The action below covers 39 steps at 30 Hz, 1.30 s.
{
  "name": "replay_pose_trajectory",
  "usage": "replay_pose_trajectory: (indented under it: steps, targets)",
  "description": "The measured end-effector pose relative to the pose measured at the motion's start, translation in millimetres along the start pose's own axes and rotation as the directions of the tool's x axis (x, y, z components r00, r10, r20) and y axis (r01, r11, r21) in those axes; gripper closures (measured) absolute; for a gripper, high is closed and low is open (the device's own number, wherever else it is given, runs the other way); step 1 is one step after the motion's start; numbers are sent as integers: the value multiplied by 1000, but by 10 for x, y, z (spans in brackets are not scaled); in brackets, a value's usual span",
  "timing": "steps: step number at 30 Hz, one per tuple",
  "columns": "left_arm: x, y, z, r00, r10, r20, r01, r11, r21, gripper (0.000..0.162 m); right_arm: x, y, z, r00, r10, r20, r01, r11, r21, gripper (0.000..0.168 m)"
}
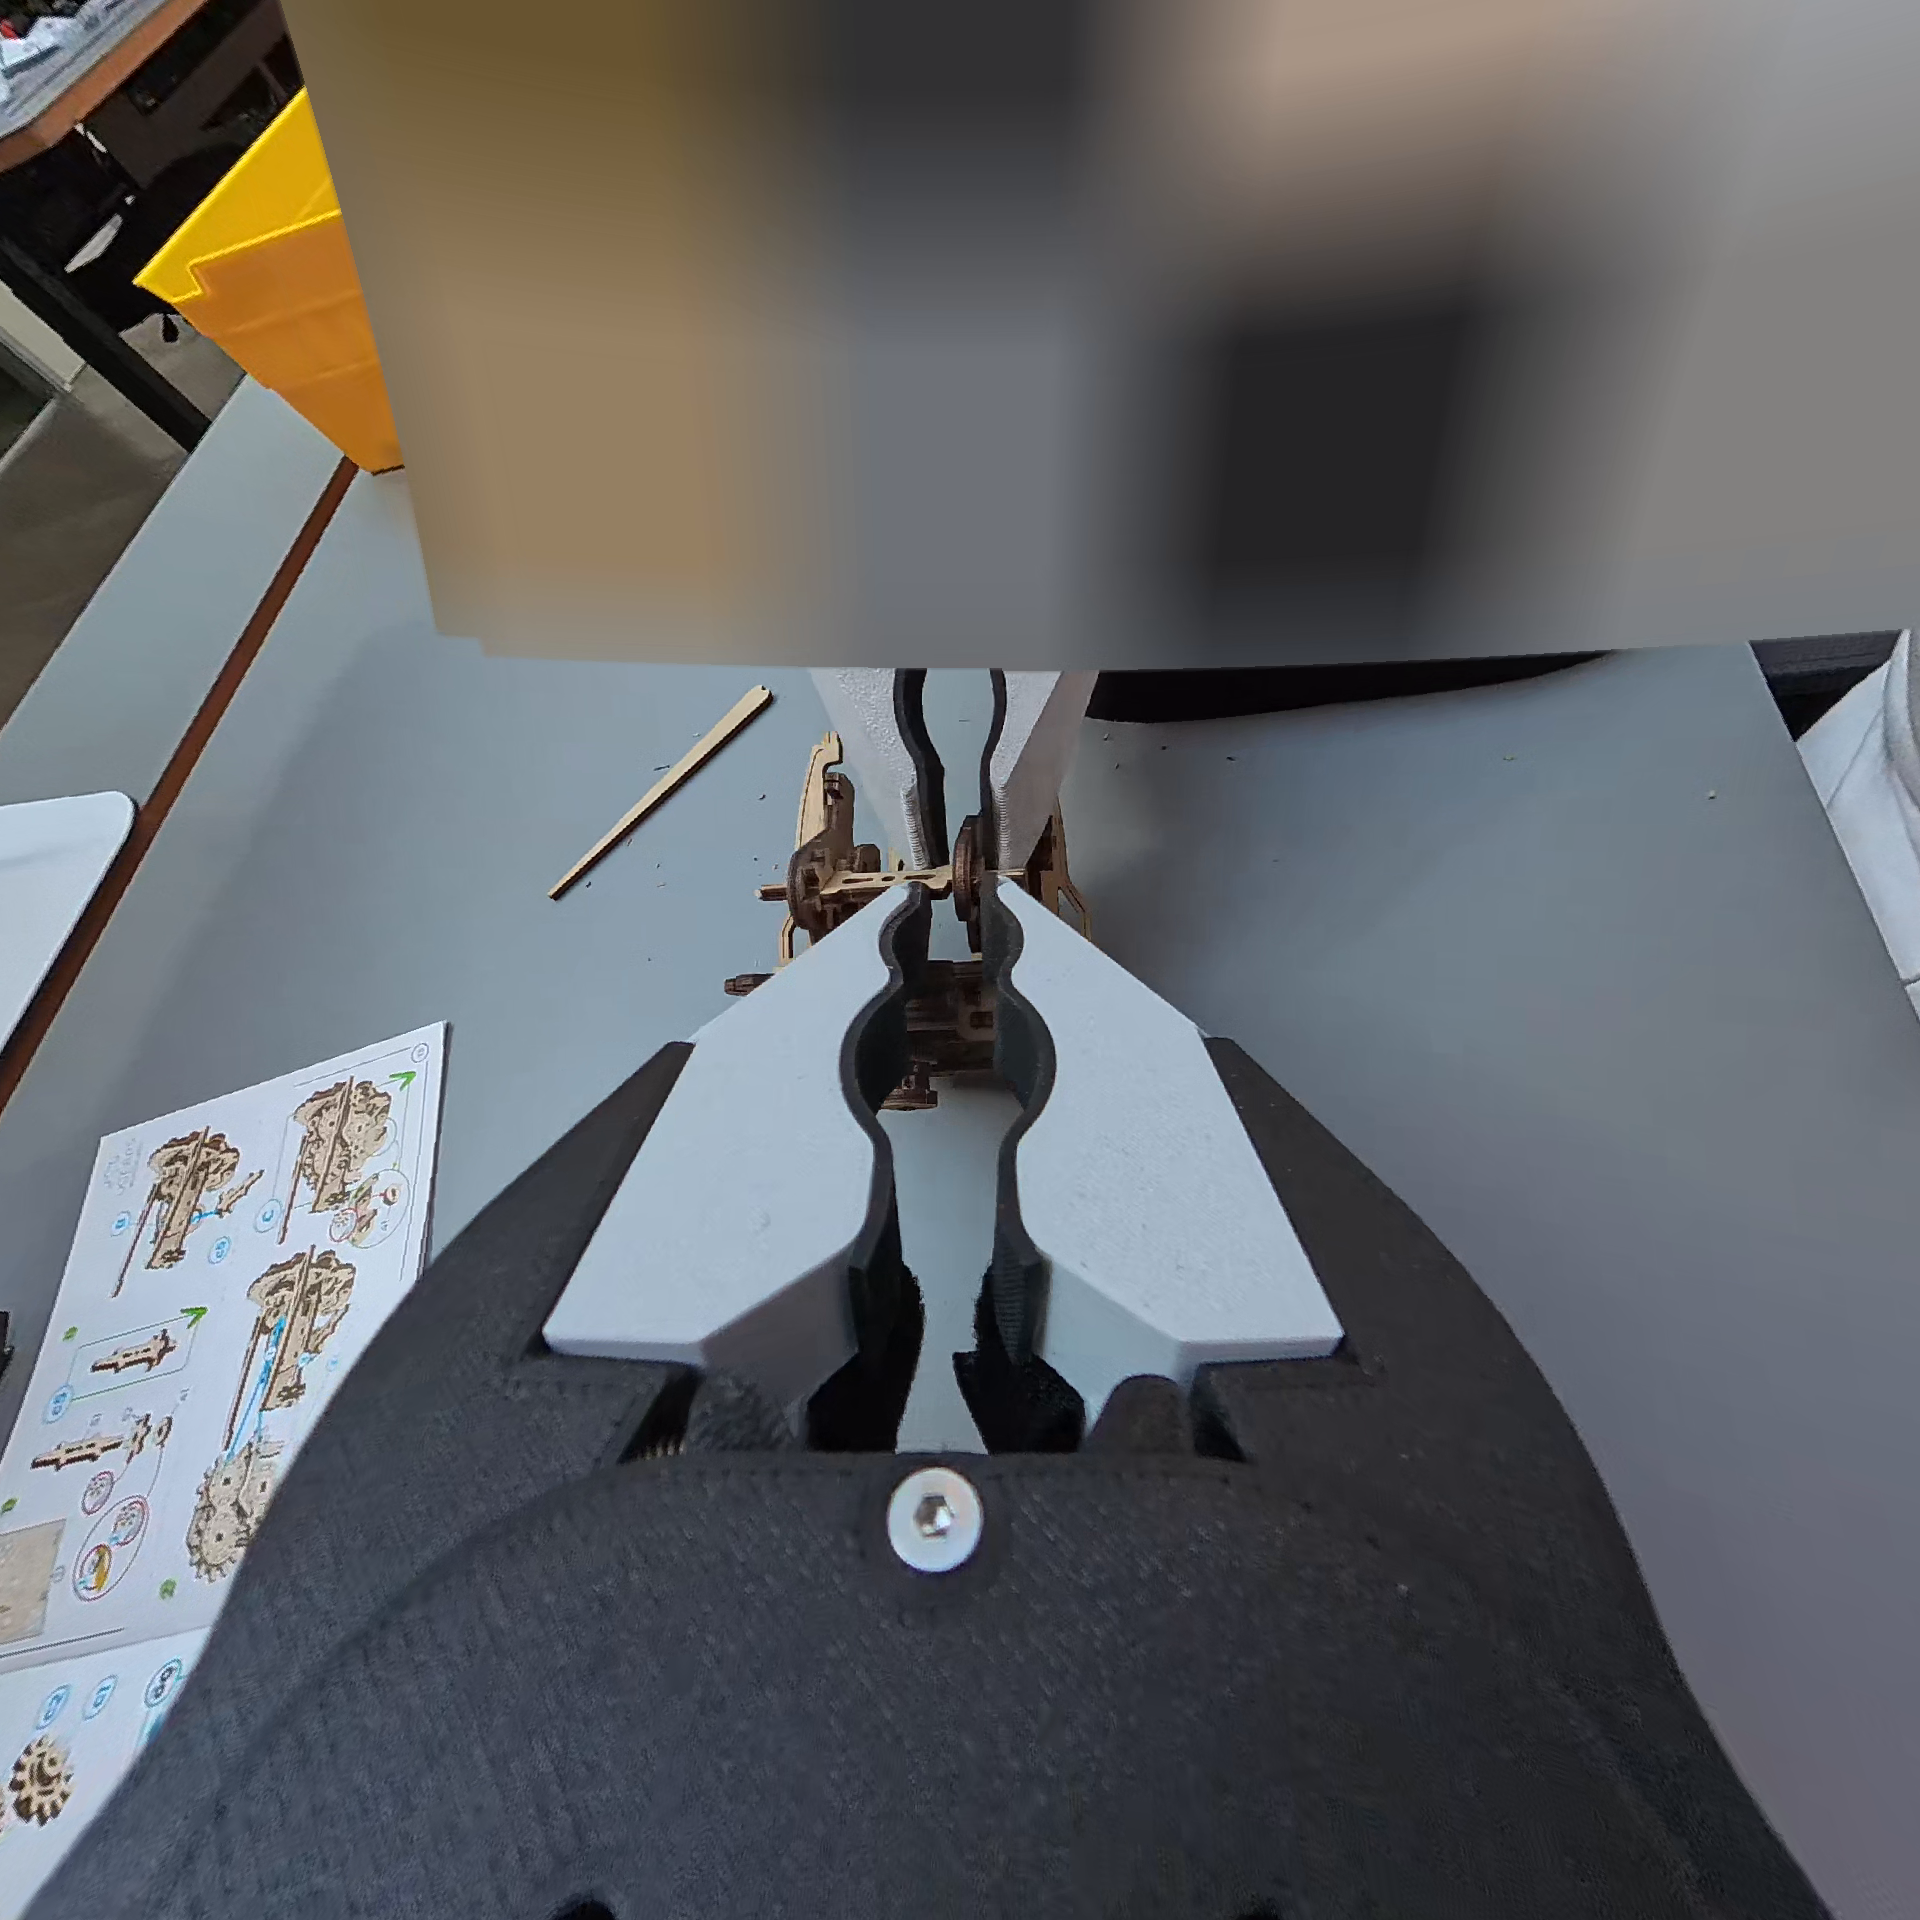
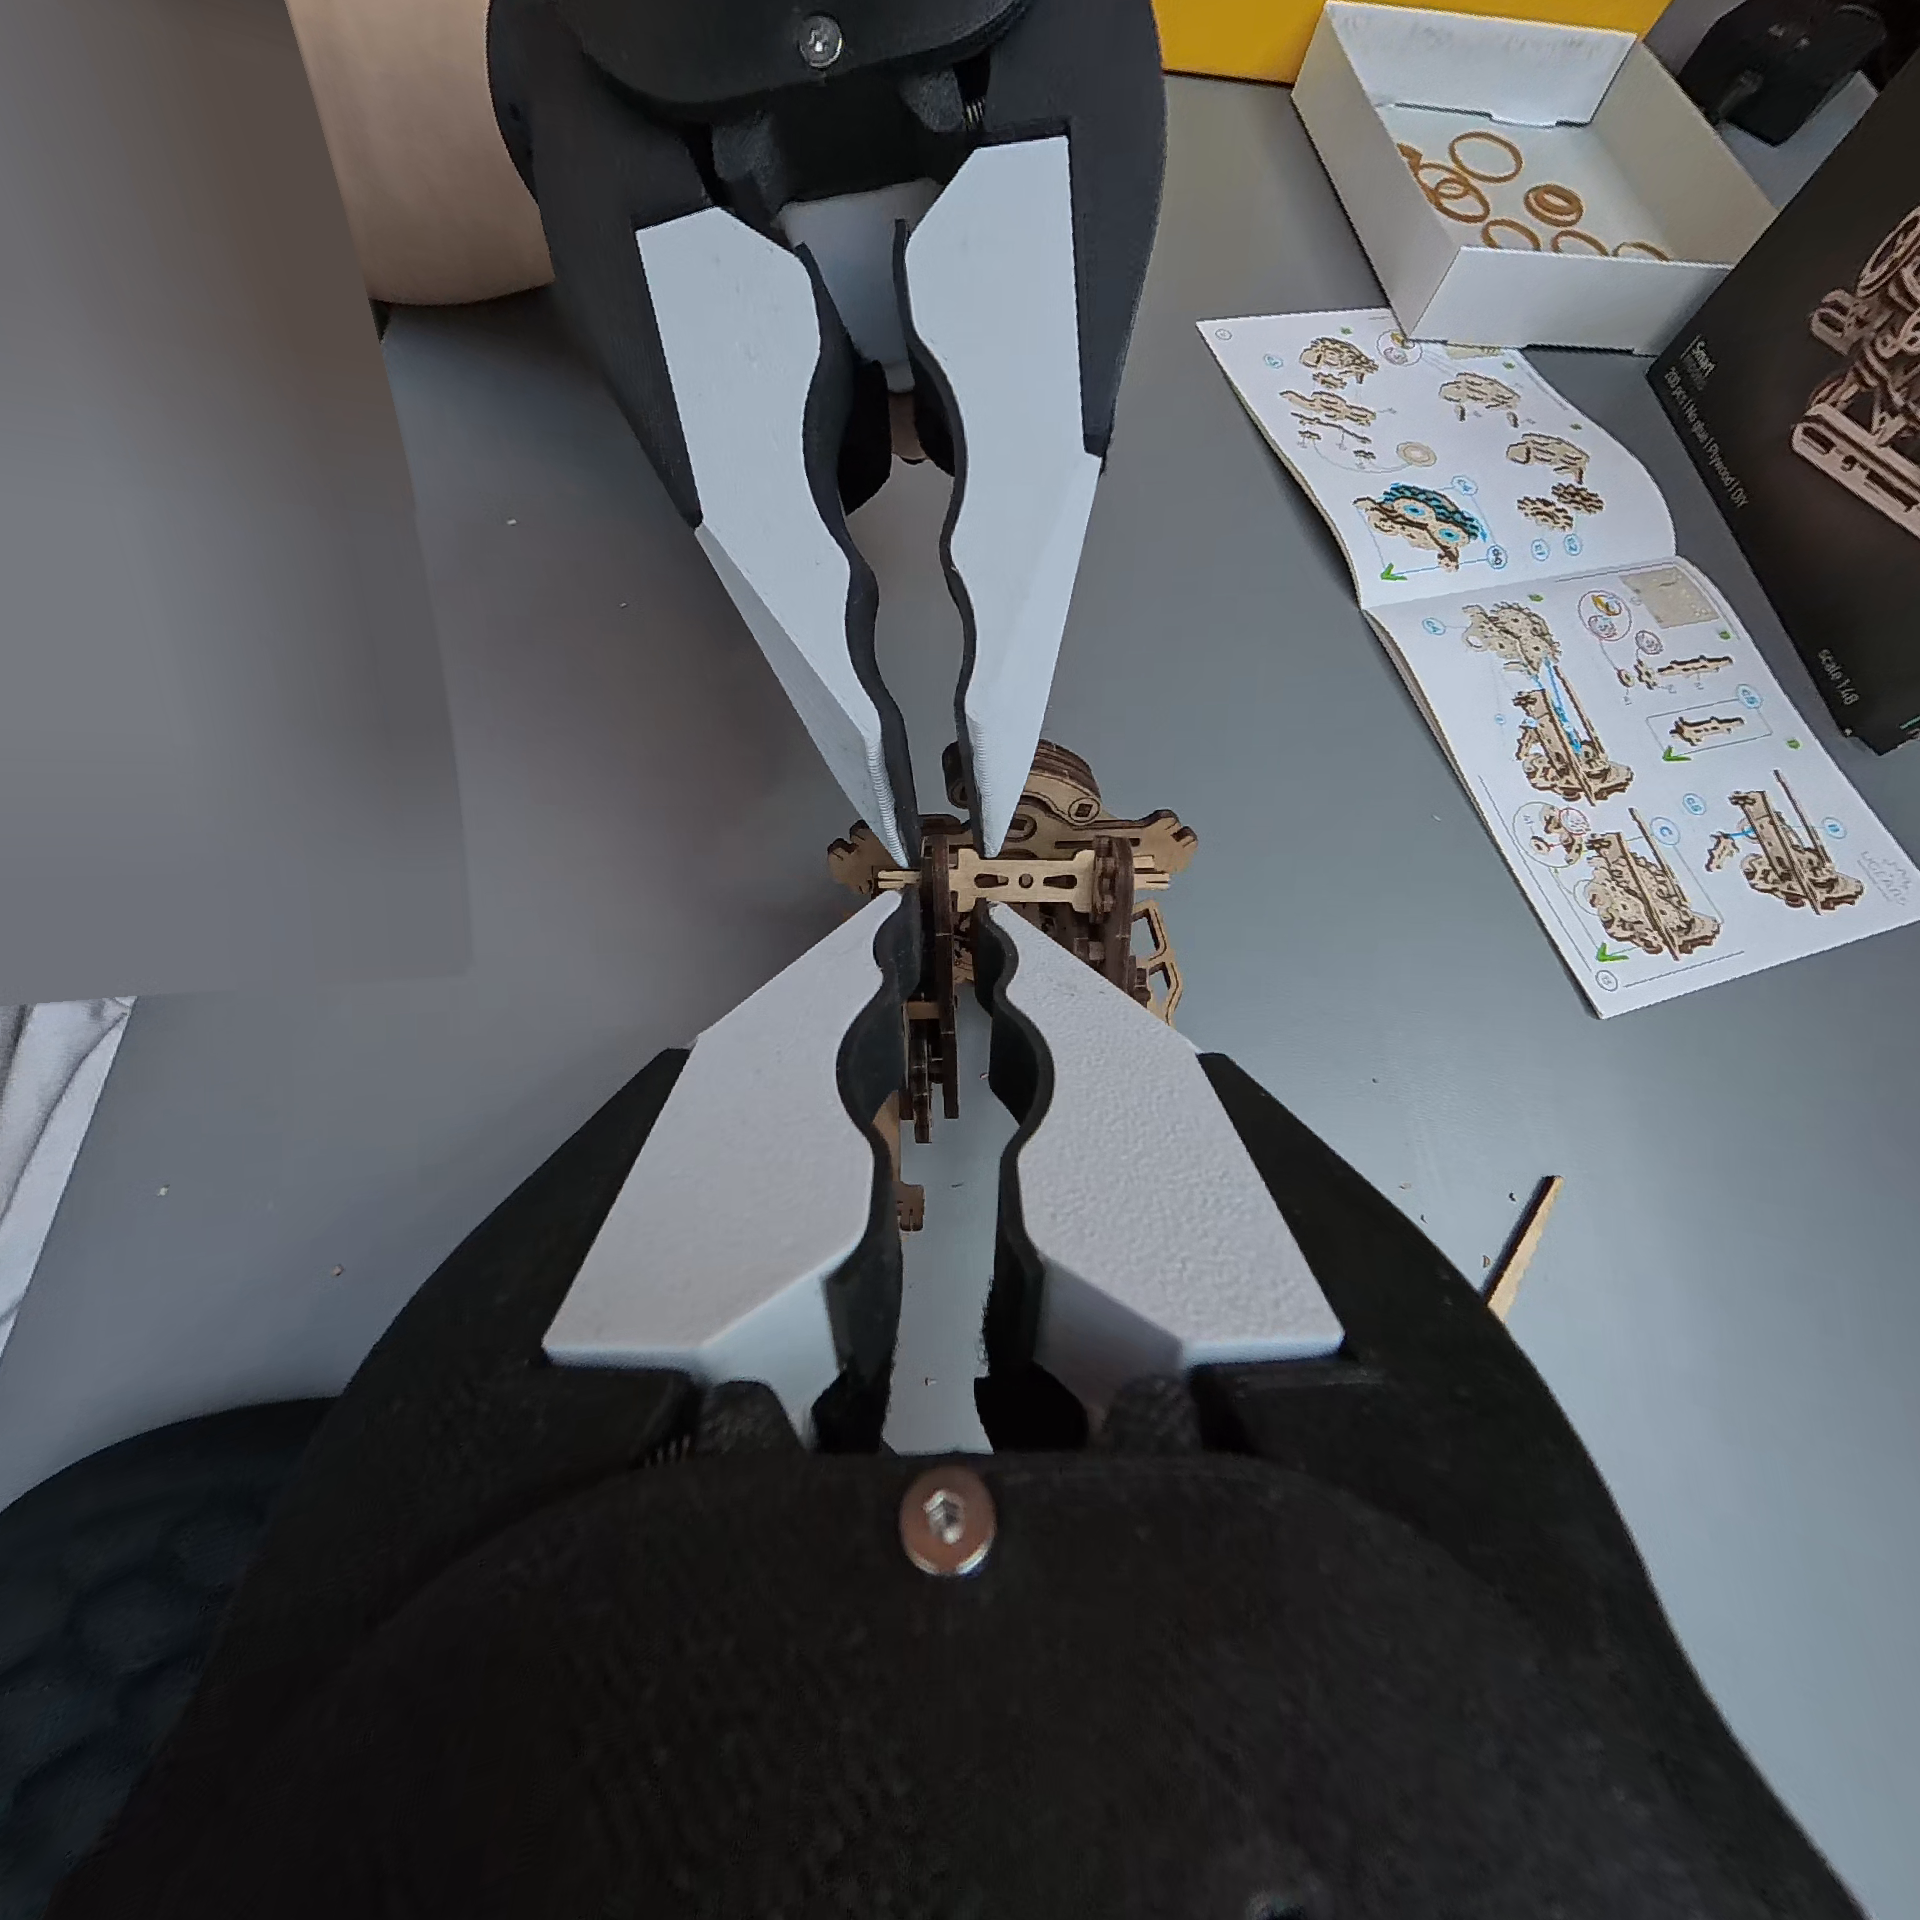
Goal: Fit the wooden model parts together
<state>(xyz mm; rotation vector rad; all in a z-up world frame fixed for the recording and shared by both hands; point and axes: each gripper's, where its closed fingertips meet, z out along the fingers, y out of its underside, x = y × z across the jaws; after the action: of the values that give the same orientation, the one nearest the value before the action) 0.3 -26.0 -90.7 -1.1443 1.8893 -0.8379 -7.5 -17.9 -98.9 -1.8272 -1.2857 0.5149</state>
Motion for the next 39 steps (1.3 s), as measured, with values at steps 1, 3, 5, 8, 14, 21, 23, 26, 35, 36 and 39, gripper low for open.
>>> replay_pose_trajectory:
  steps: [1,3,5,8,14,21,23,26,35,36,39]
  targets:
    - [-1,-1,3,1000,-5,-3,5,1000,-2,155,1,1,-1,1000,-8,-6,8,1000,-3,163]
    - [0,-3,8,1000,-7,-4,7,1000,0,155,0,6,-5,999,-39,-24,38,999,-26,164]
    - [8,-2,11,1000,14,1,-14,1000,1,155,-11,11,-5,997,-73,-38,71,996,-48,164]
    - [8,0,18,999,30,12,-30,1000,-1,155,-8,15,-6,997,-61,-36,59,997,-46,165]
    - [35,-3,22,998,54,13,-54,999,-3,155,-32,23,-8,993,-109,-41,106,992,-66,166]
    - [48,-4,26,997,75,19,-74,997,-14,156,-46,29,-10,992,-121,-37,118,990,-77,166]
    - [47,-4,27,997,77,21,-76,997,-17,156,-42,29,-11,992,-118,-37,115,990,-75,166]
    - [59,11,37,997,79,15,-79,996,-29,156,-53,50,5,990,-137,-36,134,987,-88,167]
    - [-12,33,53,994,104,40,-102,994,-45,155,17,96,18,992,-111,-57,104,989,-107,166]
    - [-14,37,59,993,113,46,-111,993,-44,155,22,105,22,992,-107,-59,100,989,-108,165]
    - [-30,25,45,989,132,66,-130,991,-31,155,38,79,15,996,-74,-54,70,995,-66,163]
